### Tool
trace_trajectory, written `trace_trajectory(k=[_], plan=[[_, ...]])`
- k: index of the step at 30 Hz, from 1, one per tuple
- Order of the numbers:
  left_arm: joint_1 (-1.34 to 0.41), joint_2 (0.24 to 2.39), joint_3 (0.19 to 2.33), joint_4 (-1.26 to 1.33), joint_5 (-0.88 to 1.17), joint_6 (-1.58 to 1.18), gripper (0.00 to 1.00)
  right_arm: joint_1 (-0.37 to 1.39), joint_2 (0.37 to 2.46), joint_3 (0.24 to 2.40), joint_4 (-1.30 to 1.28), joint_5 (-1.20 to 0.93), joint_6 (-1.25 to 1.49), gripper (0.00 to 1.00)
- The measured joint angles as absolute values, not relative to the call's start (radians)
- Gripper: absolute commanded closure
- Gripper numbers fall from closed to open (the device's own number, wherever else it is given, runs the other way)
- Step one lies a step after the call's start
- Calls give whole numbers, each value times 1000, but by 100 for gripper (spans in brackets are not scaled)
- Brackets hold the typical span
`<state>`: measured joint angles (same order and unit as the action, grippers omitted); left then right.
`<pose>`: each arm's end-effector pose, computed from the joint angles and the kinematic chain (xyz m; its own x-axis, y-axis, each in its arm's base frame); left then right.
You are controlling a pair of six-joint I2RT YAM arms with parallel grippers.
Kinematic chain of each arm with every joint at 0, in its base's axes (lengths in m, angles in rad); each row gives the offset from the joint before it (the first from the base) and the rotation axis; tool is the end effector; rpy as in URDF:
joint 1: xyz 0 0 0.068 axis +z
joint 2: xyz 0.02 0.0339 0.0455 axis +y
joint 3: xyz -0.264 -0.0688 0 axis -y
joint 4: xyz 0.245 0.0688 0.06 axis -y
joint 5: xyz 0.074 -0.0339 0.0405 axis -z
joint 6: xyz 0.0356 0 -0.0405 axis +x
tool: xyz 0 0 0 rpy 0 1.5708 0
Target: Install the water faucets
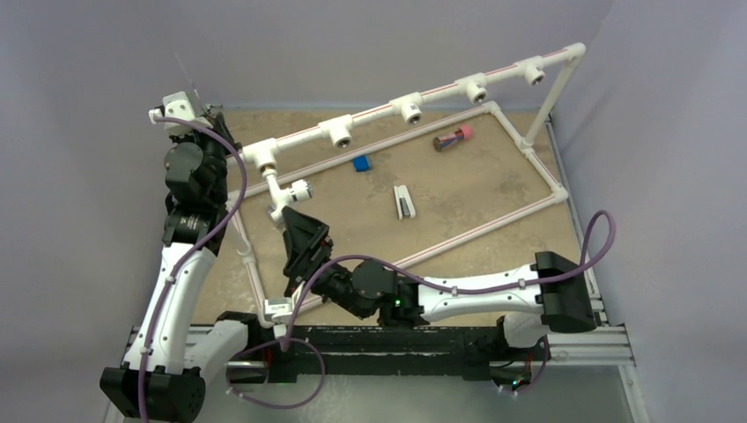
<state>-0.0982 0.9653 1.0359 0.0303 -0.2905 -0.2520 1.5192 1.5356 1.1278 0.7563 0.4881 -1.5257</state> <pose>0.2174 -0.0112 0.4186 0.1444 -0.2543 -0.9563 -0.1587 0.9480 -0.2760 0.0352 0.3572 0.3713 0.8592 -0.4699 -0.2023 -0.0211 0.3626 -0.9317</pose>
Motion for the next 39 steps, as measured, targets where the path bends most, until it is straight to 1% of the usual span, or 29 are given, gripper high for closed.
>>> trace_trajectory(k=[10, 12, 18, 20, 26, 27, 33, 39], plan=[[-98, 965, 1036, 31, -287, -252, 100, 1481, 1662, 1219, 824, 487, -1625, 12], [-98, 965, 1036, 31, -287, -252, 100, 1465, 1670, 1237, 829, 487, -1626, 15], [-98, 965, 1036, 31, -287, -252, 100, 1423, 1690, 1271, 836, 483, -1616, 29], [-98, 965, 1036, 31, -287, -252, 100, 1417, 1695, 1271, 836, 483, -1608, 38], [-98, 965, 1036, 31, -287, -252, 100, 1418, 1703, 1271, 843, 486, -1570, 97], [-98, 965, 1036, 31, -286, -252, 100, 1418, 1707, 1271, 850, 491, -1562, 100], [-97, 965, 1036, 31, -282, -252, 100, 1423, 1730, 1271, 929, 525, -1475, 100], [-97, 965, 1036, 31, -279, -252, 100, 1442, 1775, 1278, 1073, 595, -1278, 100]])
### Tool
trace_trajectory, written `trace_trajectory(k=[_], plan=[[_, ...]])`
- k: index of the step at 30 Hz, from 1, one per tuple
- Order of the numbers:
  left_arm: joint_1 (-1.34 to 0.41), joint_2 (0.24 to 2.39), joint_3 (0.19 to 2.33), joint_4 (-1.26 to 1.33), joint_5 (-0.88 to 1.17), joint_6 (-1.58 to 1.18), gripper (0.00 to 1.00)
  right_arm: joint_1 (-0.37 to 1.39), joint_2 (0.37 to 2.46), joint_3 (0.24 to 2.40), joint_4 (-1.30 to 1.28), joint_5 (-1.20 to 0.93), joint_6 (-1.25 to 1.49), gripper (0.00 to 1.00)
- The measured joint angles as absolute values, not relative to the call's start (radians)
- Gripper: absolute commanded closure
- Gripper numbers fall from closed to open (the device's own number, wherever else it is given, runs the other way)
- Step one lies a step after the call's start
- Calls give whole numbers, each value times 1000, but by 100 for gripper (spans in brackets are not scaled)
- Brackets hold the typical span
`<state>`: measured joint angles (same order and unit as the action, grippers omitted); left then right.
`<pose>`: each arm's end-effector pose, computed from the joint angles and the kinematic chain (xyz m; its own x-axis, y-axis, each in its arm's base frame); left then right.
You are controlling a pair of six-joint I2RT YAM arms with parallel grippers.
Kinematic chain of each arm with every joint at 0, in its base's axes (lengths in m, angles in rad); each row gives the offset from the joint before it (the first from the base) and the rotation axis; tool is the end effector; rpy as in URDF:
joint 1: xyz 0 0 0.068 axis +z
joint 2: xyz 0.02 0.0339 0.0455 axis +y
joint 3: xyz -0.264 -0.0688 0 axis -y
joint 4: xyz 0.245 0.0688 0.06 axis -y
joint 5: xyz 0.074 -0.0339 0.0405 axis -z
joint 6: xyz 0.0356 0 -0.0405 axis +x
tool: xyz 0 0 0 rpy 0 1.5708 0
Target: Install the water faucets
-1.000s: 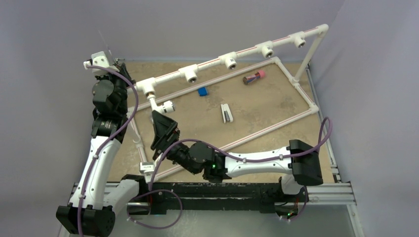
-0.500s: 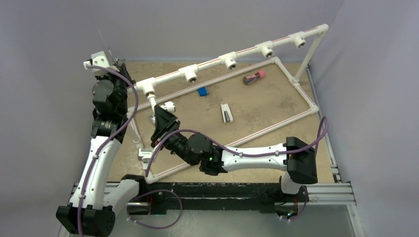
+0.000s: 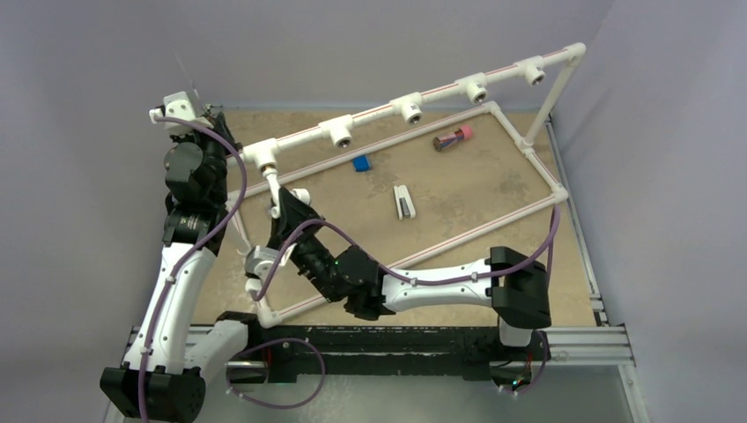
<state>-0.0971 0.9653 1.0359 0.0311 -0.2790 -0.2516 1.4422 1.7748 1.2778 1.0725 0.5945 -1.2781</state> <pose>0.2175 -0.0113 0.4187 0.1425 -0.2543 -0.9566 -0.1487 0.9500 -0.2747 0.0716 0.3984 0.3643 0.7491 -0.3922 -0.5339 -0.1528 0.6819 -0.7153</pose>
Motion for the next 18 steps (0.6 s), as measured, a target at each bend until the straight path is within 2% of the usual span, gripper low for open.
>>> trace_trajectory(k=[10, 18], plan=[[-94, 965, 1036, 30, -263, -252, 100, 1461, 1797, 1330, 1125, 759, -702, 100], [-93, 962, 1036, 28, -257, -252, 100, 1449, 1751, 1330, 1027, 811, -118, 100]])
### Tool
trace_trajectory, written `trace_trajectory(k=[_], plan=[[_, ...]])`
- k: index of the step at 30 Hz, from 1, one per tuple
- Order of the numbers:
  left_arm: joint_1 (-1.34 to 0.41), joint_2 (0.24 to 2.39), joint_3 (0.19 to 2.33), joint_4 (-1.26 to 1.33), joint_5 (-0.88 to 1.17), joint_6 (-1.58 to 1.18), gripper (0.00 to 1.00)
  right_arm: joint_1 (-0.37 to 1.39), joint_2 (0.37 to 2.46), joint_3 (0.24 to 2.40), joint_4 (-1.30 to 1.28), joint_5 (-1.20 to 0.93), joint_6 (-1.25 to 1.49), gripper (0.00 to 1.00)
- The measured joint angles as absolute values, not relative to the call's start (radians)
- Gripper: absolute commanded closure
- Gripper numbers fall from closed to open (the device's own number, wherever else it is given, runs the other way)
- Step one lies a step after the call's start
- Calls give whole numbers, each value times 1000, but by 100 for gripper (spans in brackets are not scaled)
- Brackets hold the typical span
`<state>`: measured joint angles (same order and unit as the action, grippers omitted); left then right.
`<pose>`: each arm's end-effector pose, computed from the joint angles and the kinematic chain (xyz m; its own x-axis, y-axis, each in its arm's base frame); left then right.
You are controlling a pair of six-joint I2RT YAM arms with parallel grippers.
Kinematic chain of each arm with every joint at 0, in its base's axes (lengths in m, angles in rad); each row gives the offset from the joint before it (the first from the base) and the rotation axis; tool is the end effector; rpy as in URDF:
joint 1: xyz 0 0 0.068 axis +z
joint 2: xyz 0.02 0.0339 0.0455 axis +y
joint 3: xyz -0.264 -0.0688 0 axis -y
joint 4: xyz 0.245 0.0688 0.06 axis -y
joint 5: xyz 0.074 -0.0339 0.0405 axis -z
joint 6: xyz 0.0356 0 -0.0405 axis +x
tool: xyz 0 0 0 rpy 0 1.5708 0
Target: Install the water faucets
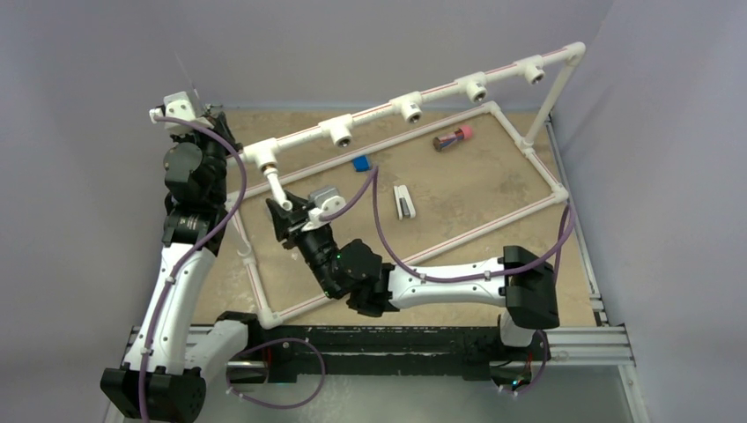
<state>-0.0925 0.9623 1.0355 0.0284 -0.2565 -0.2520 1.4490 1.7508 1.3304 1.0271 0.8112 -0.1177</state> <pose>0.2168 -0.0110 0.4189 0.1382 -0.2550 -0.9570 -0.1317 0.9530 -0.2730 0.0738 0.3903 0.3842 0.1406 0.4828 -0.8644 -0.5988 0.7367 0.3141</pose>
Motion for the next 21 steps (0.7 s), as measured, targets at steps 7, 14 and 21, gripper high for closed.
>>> trace_trajectory(k=[7, 14, 21], plan=[[-91, 962, 1035, 29, -256, -252, 100, 1431, 1727, 1329, 958, 849, 388, 100], [-89, 961, 1034, 31, -255, -253, 100, 1405, 1691, 1295, 889, 831, 791, 100], [-89, 958, 1034, 29, -249, -253, 100, 1366, 1655, 1239, 863, 728, 1106, 100]])
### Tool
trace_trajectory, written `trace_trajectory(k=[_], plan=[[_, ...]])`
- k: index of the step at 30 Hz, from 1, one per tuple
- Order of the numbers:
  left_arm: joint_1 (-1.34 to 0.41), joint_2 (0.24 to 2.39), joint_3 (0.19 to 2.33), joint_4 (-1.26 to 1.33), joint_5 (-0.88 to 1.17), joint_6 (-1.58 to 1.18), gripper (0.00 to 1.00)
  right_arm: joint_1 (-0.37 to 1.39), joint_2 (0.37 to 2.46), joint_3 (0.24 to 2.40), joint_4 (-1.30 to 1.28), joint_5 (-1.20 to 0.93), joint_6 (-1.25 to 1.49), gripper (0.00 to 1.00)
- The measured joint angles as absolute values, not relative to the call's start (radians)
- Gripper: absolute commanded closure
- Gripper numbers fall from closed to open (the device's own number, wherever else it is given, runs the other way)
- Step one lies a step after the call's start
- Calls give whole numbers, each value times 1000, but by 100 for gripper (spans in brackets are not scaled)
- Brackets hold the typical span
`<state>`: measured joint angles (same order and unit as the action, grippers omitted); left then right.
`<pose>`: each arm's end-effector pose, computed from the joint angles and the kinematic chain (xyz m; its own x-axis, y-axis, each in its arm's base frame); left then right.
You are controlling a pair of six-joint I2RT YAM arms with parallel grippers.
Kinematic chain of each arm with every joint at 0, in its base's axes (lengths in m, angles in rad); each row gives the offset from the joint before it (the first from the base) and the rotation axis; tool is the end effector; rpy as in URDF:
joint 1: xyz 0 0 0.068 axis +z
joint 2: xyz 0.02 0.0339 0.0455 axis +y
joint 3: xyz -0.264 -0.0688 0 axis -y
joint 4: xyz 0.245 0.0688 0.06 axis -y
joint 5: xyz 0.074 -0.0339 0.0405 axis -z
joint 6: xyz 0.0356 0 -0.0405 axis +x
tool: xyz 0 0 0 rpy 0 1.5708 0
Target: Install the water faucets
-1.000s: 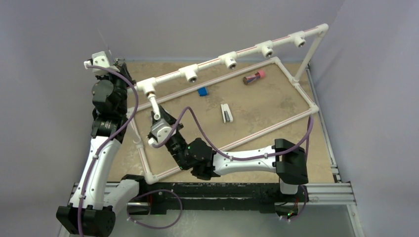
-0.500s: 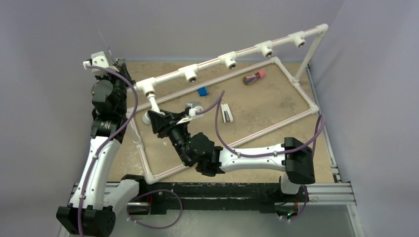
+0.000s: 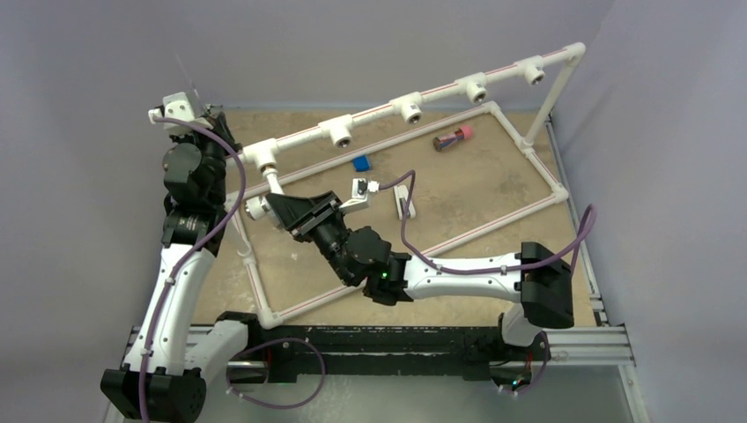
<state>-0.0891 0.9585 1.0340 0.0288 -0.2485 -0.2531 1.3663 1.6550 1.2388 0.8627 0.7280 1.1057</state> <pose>0.2159 -0.0105 0.4191 0.1398 -0.2562 -0.9565 -0.1264 0.9534 -0.2738 0.1006 0.3685 0.3758 -0.5051 0.8503 -0.1477 -0.3516 -0.0463 0.9350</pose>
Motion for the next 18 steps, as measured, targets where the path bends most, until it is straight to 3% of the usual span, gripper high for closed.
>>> trace_trajectory(k=[3, 5, 10, 15, 18], plan=[[-89, 958, 1034, 29, -249, -253, 100, 1359, 1654, 1229, 868, 706, 1170, 97], [-89, 958, 1034, 28, -249, -253, 100, 1355, 1654, 1222, 874, 694, 1201, 84], [-89, 956, 1033, 27, -247, -253, 100, 1346, 1647, 1203, 886, 668, 1236, 68], [-89, 955, 1032, 26, -242, -253, 100, 1338, 1642, 1190, 914, 635, 1256, 38], [-89, 955, 1032, 26, -242, -253, 100, 1334, 1625, 1180, 935, 625, 1260, 29]])
